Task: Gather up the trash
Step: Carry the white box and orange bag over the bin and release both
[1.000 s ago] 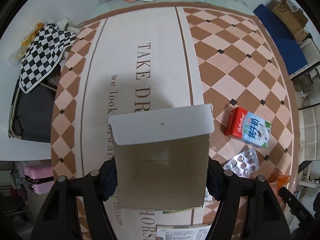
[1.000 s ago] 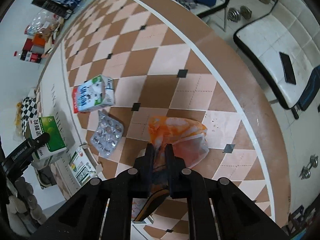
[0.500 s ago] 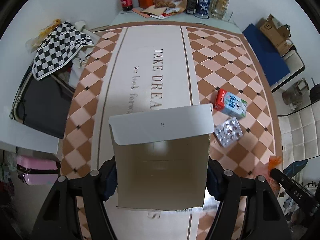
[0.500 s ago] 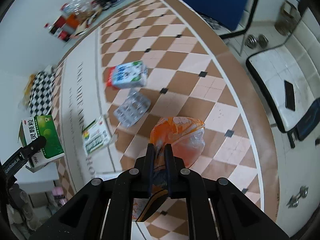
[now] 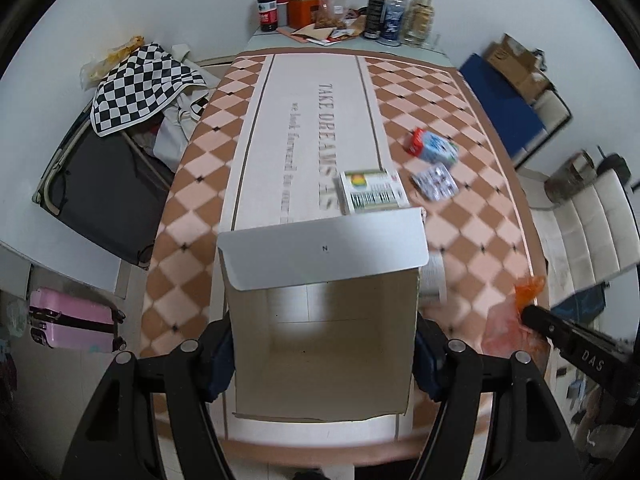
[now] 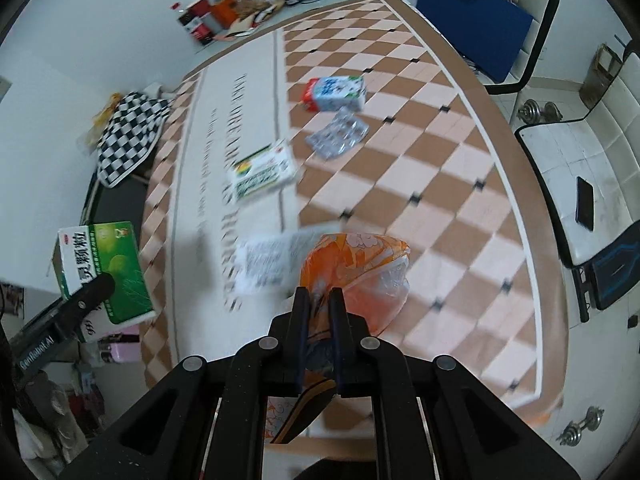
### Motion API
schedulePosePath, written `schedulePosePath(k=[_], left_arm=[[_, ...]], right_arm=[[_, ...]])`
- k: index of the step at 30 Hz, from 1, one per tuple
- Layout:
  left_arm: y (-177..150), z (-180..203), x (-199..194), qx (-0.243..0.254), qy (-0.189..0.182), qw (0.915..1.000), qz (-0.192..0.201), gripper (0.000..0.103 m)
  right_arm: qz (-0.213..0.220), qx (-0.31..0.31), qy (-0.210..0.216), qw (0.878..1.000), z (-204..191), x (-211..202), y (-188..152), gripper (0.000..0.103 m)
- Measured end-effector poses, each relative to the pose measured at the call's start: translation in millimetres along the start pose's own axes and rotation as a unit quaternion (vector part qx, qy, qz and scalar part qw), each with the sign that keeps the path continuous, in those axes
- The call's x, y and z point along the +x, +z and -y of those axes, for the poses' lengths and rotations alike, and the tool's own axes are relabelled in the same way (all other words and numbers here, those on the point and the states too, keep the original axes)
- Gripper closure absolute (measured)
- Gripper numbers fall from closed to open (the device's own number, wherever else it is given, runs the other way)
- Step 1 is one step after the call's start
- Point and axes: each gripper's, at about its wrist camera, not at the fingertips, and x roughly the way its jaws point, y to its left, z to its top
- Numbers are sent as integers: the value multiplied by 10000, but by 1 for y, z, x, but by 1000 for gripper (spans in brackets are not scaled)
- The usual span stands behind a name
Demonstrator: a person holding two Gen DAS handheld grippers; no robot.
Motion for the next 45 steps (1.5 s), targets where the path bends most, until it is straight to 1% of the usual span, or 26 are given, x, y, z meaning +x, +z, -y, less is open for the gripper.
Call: schedulePosePath(k=[1,7,11,15,17,18,20,24,29,31,36,38,39,43,45], left_arm=[[-10,-1,-6,39,-18,10000,22,35],[-83,-10,-46,279,-244,9992,124,35],[-127,-14,-61,462,-359,9983,55,35],[-168,-15,-61,593,-442,9971,-152,35],[-185,-15,-56,623,-472,9966,-256,35],[-196,-15,-51,626,-479,9963,-341,35],[-213,-17,-40,579,-503,9959,-489,35],[-248,-19,-1,403,-518,9940,-876,35],[-284,-24,61,182,-473,9902,-1298,35],[-300,-27,94,70,-422,9879,-1494,35],[-339,-45,173,-395,-444,9792,-1938,35],[-352,-52,203,-584,-572,9753,-2051,34],[-360,-57,223,-691,-630,9718,-2165,34],[-377,-65,276,-841,-829,9645,-2361,32],[-382,-67,300,-985,-995,9577,-2516,31]], right_arm=[[20,-35,12,10000,-3,-5,-10,93],[211,-175,-8,9996,-25,-42,-102,93],[170,-55,-46,9998,-30,-57,-166,93],[-73,63,-69,9999,-30,-57,-227,93],[-222,111,-68,9997,-27,-52,-248,93],[-329,139,-87,9993,-24,-47,-264,93],[-505,190,-96,9985,-18,-35,-282,93],[-897,250,-138,9956,-2,0,-316,93],[-1430,267,-168,9892,25,66,-354,93],[-1616,283,-138,9864,35,96,-367,93],[-1937,343,-75,9804,60,173,-395,93],[-2046,437,12,9779,71,206,-404,93],[-2082,450,7,9770,77,225,-409,93],[-2212,532,119,9737,93,286,-420,93],[-2273,584,200,9719,99,311,-424,93]])
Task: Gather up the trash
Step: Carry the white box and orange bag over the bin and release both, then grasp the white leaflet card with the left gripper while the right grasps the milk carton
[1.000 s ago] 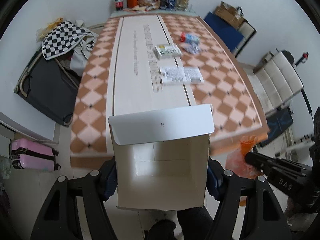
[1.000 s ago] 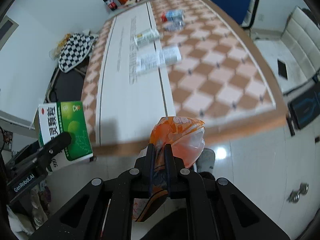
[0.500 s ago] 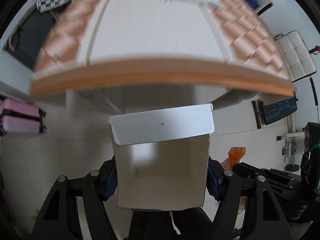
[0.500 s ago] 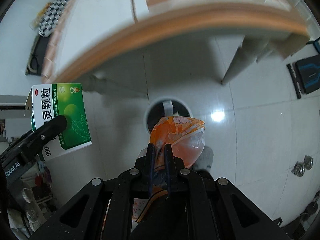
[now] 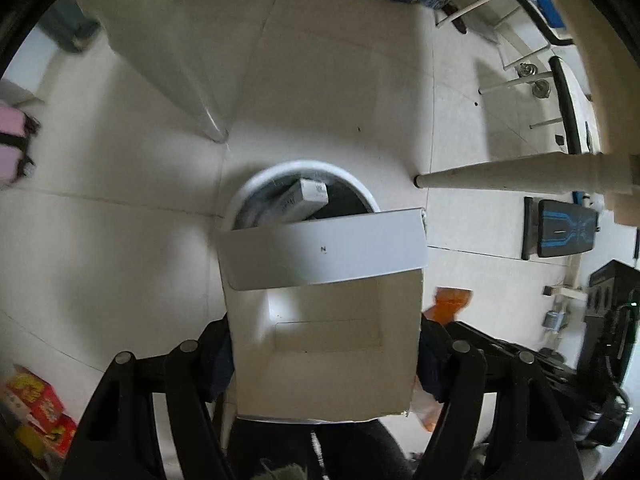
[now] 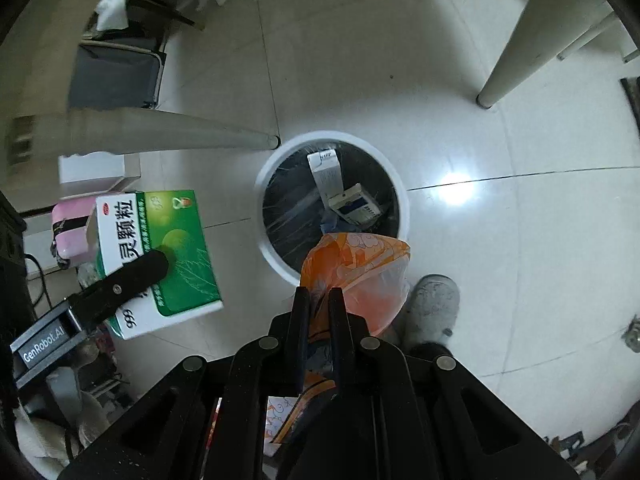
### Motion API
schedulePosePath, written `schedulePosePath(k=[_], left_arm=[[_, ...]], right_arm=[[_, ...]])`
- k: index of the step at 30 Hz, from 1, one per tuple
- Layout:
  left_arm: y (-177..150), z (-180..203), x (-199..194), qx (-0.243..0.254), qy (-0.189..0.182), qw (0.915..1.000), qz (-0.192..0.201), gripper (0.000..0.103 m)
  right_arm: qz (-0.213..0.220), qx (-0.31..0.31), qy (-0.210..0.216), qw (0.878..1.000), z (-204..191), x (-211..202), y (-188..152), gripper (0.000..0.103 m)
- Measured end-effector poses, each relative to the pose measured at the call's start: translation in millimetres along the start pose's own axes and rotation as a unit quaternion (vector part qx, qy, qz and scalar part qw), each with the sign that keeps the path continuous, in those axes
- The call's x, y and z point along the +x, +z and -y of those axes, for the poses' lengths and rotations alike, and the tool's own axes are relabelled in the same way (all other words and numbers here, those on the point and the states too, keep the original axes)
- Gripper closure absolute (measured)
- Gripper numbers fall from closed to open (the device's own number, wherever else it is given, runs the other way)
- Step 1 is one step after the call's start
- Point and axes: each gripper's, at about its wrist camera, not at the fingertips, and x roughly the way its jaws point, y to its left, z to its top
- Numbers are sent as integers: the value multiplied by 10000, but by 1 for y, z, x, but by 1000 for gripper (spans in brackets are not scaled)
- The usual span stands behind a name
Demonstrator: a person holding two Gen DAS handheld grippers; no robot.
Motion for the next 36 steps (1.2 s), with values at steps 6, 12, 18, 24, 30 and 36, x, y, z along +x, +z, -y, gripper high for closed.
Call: schedulePosePath(k=[6,12,18,24,30,36], left_arm=[[12,-17,39,-185,-269,9990,-292,26],[6,-39,40,-319,-163,9987,-352,1],[-2,-50,27,-390,69,9991,-143,1],[-19,-49,-2,-237,774,9964,249,1],[-42,-43,-31,-137,1083,9934,347,1],[-63,-23,-75,19,1174,9921,432,1]], right_arm=[[-136,-42,156,9998,9,63,26,92],[-252,22,246,9994,12,91,35,56],[-186,0,302,9994,9,89,31,18],[-17,-265,-353,9990,-3,69,18,7],[119,-385,-789,9961,-15,36,1,6],[297,-412,-960,9941,-29,-18,-21,6]])
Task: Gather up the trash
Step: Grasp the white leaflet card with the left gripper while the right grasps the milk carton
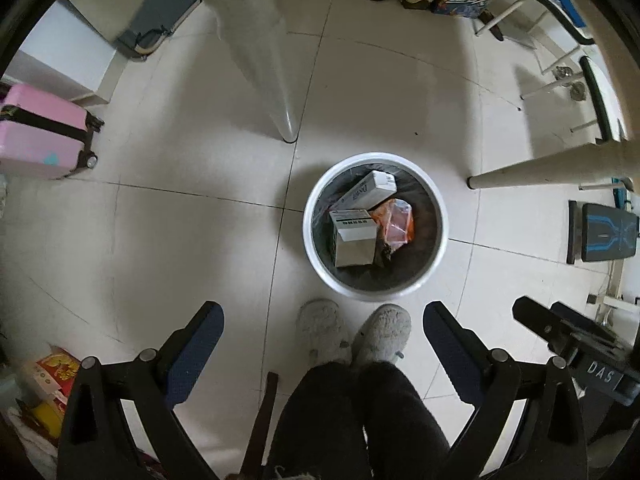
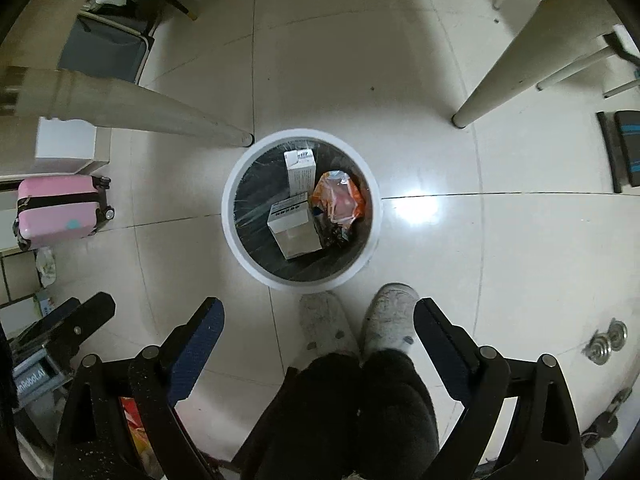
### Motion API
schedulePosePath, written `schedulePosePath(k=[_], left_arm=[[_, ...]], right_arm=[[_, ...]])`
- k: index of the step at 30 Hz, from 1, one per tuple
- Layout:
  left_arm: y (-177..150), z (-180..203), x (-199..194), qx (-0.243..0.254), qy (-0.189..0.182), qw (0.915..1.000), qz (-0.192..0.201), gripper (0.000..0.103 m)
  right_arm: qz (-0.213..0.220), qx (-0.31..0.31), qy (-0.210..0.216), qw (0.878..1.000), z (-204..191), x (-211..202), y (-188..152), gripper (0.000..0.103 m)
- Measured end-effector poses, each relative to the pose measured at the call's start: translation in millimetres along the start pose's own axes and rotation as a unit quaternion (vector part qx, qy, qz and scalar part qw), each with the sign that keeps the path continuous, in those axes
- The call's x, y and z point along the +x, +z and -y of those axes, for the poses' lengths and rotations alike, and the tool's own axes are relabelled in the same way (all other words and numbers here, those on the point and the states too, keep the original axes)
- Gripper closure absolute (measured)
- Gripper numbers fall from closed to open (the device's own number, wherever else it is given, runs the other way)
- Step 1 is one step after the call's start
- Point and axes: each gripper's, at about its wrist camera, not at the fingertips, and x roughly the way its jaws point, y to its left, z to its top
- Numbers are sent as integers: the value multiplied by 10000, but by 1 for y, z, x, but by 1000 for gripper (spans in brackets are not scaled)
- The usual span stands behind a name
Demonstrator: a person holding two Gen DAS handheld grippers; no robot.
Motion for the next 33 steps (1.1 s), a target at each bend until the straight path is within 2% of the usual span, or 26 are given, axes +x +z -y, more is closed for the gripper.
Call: schedulePosePath(k=[4,12,16,21,27,31,33], left_arm=[[-11,8,-38,189,107,9997,93,1],[-33,15,-131,320,54,9990,321,1],[-36,15,-177,360,-3,9977,576,1],[-27,15,-221,303,-35,9954,903,1],[11,26,-256,297,9,9916,1259,1],[58,44,-277,259,139,9879,1526,1],[89,57,-283,199,169,9876,1548,1]], right_arm=[[51,-59,-109,9999,-7,-49,-17,6],[176,-270,-259,9991,-28,-149,-52,6],[342,-311,-184,9988,-44,-207,-67,6],[599,-301,29,9977,-60,-265,-69,6],[1021,-105,327,9942,-67,-327,-35,6],[1268,-41,337,9913,-63,-365,12,6],[1330,-26,295,9907,-55,-381,48,6]])
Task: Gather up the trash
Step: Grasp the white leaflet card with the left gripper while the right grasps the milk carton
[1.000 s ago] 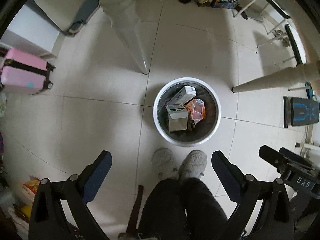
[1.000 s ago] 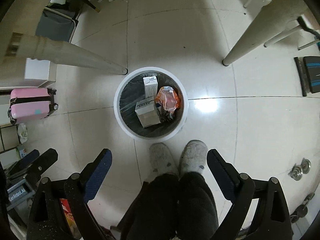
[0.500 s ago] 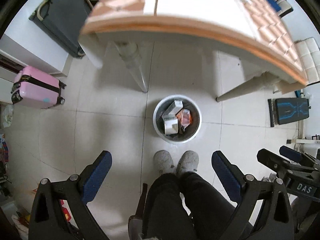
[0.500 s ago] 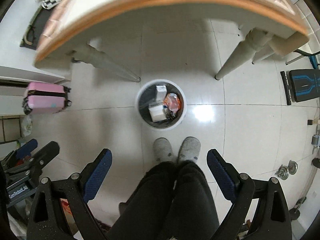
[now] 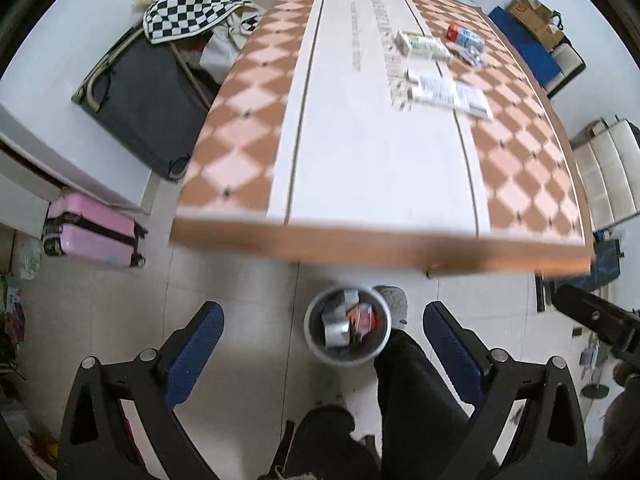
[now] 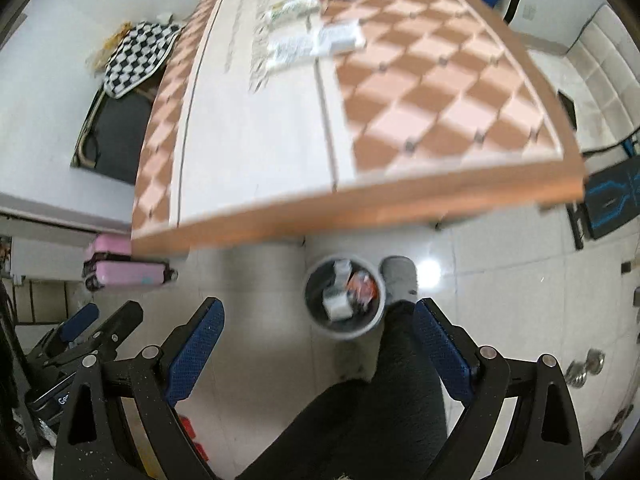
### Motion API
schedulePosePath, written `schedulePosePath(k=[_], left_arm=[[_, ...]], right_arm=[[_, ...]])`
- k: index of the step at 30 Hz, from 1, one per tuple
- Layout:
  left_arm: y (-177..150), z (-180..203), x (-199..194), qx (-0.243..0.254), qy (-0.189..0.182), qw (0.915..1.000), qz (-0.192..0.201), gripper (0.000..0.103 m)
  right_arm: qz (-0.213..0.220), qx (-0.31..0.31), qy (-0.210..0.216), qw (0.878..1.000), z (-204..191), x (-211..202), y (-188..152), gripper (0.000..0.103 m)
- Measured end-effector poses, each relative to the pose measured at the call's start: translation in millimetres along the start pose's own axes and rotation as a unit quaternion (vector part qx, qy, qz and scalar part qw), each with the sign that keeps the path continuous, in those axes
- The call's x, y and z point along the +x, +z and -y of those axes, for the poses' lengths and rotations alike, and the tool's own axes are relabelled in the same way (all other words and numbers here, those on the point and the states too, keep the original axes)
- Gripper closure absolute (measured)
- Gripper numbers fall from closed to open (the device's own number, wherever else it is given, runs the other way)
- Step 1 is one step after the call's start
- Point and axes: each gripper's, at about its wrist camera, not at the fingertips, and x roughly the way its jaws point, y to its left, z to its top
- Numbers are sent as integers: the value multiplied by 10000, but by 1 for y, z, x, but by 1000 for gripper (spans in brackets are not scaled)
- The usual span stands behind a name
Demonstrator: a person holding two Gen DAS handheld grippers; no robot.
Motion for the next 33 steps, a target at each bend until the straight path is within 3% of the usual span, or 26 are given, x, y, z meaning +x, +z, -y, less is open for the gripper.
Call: schedulePosePath(k=[4,9,11,15,18,24,27,31,33], left_arm=[[58,25,27,-549,-229,9979,-267,1],[136,64,72,-1671,-772,9786,-922,1],[165,78,93,-2235,-981,9624,-1192,2],[210,99,134,-3477,-1343,9127,-1674,2],[227,106,165,-4373,-1420,8645,-2031,2],[225,116,205,-5516,-1284,7830,-2574,2],[215,119,213,-5762,-1171,7616,-2724,2],[209,121,217,-5916,-952,7512,-2767,2],[206,122,217,-5954,-838,7490,-2783,2]], right_arm=[[-8,-161,-200,9997,18,2,82,6],[-7,-248,-506,9984,49,13,193,6],[-16,-264,-620,9977,68,23,243,6],[-160,-540,-775,9954,85,44,327,6],[-289,-1084,-868,9899,78,60,386,6],[-492,-2197,-1038,9688,43,93,487,6],[-731,-2596,-1130,9563,26,119,520,6],[-1018,-3104,-1278,9364,5,157,540,6],[-1091,-3191,-1308,9323,1,170,546,6]])
